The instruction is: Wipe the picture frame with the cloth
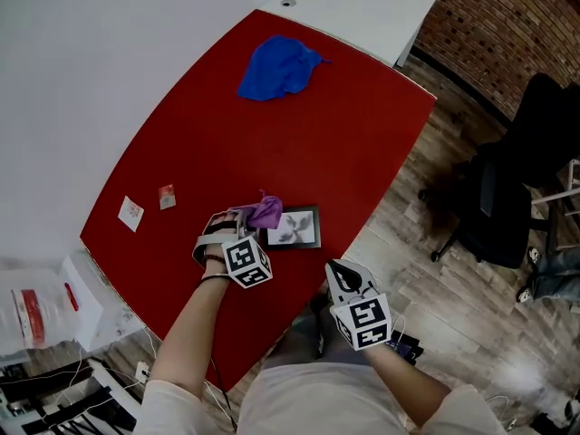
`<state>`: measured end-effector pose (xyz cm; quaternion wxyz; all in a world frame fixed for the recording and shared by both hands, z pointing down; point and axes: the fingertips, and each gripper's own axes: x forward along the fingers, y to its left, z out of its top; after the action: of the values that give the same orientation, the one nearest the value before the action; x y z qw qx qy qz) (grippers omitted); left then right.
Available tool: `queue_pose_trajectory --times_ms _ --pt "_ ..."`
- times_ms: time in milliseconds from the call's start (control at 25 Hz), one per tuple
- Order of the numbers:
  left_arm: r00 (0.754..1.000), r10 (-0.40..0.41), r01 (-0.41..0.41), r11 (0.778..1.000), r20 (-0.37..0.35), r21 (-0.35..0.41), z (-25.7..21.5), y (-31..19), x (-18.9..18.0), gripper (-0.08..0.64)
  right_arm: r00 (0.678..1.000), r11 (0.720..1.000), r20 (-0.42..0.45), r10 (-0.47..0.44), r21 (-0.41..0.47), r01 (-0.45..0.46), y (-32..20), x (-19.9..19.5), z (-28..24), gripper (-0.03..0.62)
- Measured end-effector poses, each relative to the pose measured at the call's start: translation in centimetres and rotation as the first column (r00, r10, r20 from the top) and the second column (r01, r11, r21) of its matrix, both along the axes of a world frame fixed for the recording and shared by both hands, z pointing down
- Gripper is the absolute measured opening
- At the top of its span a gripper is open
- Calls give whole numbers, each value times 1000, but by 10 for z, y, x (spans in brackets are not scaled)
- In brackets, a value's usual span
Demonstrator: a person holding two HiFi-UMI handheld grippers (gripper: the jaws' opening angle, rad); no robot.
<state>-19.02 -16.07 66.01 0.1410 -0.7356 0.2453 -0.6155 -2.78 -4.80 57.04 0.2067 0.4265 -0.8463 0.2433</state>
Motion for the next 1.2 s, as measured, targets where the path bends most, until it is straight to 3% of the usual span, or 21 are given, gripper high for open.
queue_pose_trajectory --times_ms 200,400,720,840,1000,1200 --pt "996 38 -37 999 85 -13 17 -14 -4 60 1000 1000 -1 24 -1 -24 -2 8 2 5" --pt "997 48 -45 998 61 -44 22 7 6 60 999 999 -3 36 -5 -36 -4 16 6 4" --pt "995 93 -88 991 45 -104 15 111 23 60 1000 1000 10 17 -3 -17 -7 10 8 5" --pt "992 118 -112 988 49 -109 13 128 23 60 1000 1000 11 8 -2 -8 -6 7 9 5" --pt "994 100 -97 992 36 -76 6 110 23 60 1000 1000 7 1 -6 -1 -3 4 10 4" --pt "997 72 -72 997 27 -1 -1 36 34 60 1000 1000 4 8 -11 -8 1 8 10 5"
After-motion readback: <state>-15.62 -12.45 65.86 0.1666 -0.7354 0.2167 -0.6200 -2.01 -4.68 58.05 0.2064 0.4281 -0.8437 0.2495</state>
